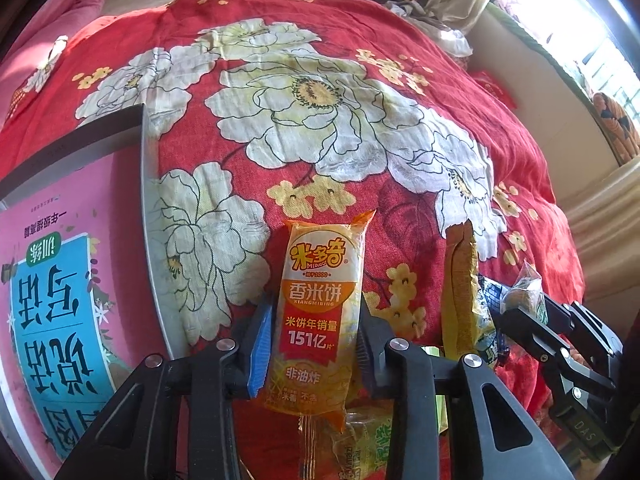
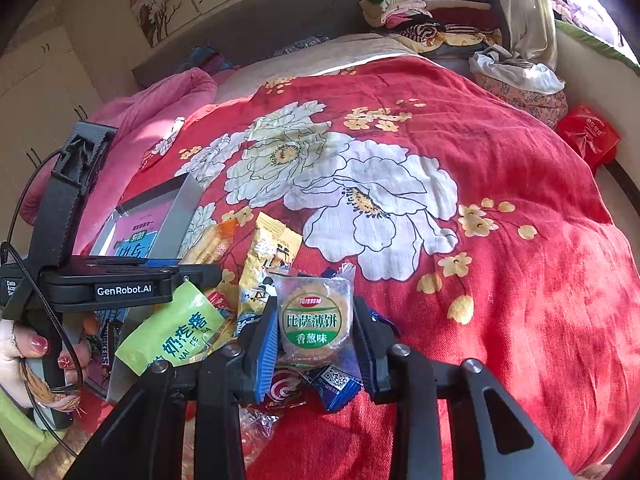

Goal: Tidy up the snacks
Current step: 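Lift and carry the yellow bag with the left gripper while the right carries the cookie packet toward the tray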

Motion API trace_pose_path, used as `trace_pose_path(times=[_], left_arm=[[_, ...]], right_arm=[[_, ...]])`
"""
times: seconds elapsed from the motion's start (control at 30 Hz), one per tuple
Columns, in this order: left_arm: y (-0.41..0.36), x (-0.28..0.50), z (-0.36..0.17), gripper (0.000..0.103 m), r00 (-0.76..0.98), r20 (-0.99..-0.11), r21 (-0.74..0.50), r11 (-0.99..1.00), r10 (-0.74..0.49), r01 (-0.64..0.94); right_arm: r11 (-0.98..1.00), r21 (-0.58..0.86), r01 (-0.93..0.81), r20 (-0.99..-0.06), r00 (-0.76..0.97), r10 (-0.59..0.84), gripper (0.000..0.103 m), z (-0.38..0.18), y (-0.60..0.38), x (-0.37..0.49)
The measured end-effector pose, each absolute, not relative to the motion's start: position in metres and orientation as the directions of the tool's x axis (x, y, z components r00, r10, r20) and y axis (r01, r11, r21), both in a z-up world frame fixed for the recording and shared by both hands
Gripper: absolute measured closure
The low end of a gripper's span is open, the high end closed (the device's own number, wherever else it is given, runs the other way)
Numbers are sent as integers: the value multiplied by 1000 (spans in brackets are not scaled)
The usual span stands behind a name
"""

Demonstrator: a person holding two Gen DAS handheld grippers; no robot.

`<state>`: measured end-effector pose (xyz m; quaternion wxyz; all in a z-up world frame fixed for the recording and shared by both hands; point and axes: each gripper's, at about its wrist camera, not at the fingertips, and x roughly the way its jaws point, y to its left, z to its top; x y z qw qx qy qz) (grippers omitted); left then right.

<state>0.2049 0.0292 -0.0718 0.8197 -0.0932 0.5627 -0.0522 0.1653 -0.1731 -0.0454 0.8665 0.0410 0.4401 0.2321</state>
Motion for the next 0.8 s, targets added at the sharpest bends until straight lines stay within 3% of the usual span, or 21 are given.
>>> trace_pose_path(times=[0.5,0.8], left_arm=[[59,171,-35,69,475,-848,-310,946,-233,-90],[68,145,-14,69,518,-829,-302,949,-211,-96]], right_arm=[[865,281,-416,-693,535,483,68,-30,-169,157],[839,270,-472,-650,554,521,68,-17,-161,145]])
